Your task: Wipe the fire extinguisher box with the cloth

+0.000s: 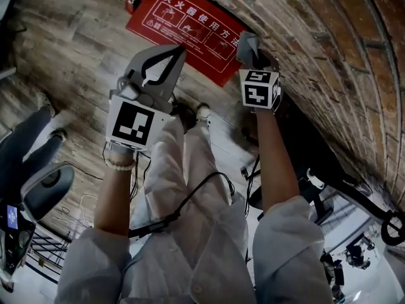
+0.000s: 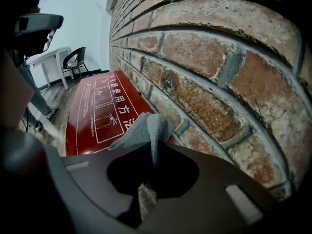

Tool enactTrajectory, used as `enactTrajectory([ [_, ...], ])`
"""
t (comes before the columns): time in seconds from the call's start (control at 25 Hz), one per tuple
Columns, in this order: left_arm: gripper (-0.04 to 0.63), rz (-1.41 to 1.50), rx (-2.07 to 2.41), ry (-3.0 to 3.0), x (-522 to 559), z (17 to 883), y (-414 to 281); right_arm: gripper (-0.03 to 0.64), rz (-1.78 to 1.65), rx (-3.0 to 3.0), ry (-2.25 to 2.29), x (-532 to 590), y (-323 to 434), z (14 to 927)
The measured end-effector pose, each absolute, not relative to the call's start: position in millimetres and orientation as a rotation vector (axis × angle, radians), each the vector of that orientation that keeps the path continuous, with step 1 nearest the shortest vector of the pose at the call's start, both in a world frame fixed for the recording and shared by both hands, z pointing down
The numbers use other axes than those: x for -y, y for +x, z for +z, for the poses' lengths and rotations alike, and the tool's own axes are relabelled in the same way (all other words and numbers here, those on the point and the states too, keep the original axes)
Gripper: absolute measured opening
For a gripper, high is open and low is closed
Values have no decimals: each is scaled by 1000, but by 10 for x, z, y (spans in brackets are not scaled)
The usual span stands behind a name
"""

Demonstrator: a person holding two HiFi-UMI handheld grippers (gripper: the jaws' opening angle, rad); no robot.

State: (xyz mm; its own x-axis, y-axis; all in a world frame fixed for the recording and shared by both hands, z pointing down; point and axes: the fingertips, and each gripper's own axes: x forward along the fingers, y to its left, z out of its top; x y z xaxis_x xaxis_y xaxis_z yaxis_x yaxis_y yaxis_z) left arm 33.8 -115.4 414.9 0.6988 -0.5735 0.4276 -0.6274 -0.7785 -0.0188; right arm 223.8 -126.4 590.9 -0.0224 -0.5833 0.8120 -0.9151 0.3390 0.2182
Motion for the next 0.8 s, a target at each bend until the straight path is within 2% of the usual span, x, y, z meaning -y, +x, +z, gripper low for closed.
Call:
enactTrajectory([
  [0.52, -3, 621, 1000, 2773, 1123, 4141, 296, 25, 493, 1708, 1371, 1242, 2281, 5939],
  [0.8, -3, 604, 1039, 2758, 1131, 4059, 140, 25, 499, 1792, 1409, 1302, 2107, 5593],
])
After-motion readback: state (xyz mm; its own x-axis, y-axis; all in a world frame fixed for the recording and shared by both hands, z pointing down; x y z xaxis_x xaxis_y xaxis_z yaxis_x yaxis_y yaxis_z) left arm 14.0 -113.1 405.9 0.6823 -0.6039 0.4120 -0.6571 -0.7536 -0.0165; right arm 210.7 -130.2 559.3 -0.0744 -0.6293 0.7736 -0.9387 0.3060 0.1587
